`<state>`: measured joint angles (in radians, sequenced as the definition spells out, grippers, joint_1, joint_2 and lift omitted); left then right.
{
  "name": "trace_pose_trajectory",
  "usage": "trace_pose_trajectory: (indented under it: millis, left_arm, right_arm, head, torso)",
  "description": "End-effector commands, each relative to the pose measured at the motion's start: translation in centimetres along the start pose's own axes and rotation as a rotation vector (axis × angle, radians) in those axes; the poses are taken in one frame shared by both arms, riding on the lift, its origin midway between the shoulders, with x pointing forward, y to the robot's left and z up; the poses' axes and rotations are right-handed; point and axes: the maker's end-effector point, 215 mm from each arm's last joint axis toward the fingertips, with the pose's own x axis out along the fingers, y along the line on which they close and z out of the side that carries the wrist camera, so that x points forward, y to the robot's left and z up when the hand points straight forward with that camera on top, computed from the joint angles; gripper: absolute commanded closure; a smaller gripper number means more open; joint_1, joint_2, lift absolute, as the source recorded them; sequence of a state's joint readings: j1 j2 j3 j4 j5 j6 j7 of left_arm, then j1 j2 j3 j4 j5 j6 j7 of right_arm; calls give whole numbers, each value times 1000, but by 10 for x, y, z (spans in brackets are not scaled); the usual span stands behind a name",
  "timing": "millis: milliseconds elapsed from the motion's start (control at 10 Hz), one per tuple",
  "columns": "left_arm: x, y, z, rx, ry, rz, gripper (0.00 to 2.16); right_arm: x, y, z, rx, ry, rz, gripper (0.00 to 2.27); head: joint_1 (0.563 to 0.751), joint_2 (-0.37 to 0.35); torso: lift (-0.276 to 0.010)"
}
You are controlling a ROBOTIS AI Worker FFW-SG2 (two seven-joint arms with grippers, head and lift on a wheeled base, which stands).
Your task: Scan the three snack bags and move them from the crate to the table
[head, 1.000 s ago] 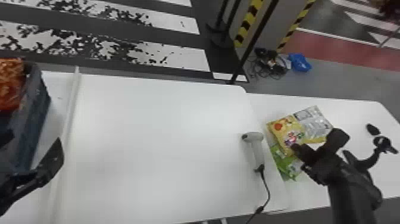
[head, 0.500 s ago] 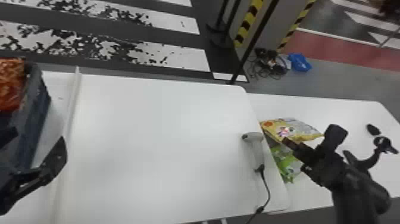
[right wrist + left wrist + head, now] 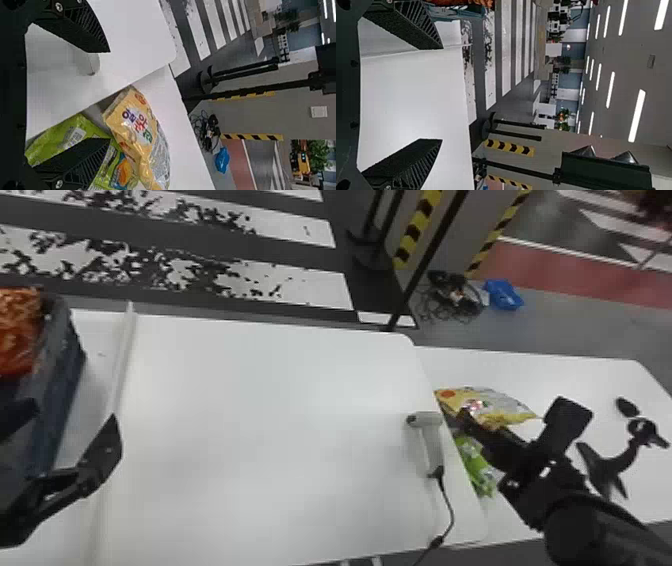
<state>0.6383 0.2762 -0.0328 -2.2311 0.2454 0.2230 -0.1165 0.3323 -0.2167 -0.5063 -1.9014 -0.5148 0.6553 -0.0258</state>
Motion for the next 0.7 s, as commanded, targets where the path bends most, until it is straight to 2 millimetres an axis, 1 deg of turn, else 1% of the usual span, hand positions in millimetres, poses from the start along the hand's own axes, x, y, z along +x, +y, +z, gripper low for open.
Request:
trace_pose_trajectory:
  millis: [0, 100, 200, 300, 400, 500, 600]
  left_arm:
    - [2, -7, 1, -4, -2, -12, 29]
    - [3, -7, 2, -6, -3, -10, 29]
    - [3, -6, 0, -8, 1, -7, 29]
    - [3, -5, -4, -9, 11, -4, 29]
    - [3, -4, -3, -8, 11, -3, 22]
    - [2, -2, -3, -9, 10, 1, 22]
    - [2, 0, -5, -14, 13, 5, 22]
  right_arm:
    - [-25, 62, -5, -34, -21, 100, 90]
    - [-40, 105, -8, -86, -42, 161, 90]
    - [-53, 146, -9, -119, -77, 215, 90]
    - [-64, 180, -18, -140, -94, 259, 90]
    - [-75, 210, -30, -153, -114, 302, 87]
    - [-87, 235, -43, -157, -124, 341, 87]
    - [-101, 251, -48, -160, -162, 361, 90]
  head:
    - [695, -350]
    - [695, -350]
    - [695, -322]
    - [695, -290]
    - [695, -231]
    - [695, -177]
    - [695, -122]
  torso:
    - [-62]
    - [-62]
    - [-62]
    - [-62]
    - [-62]
    - [-62]
    - [-62]
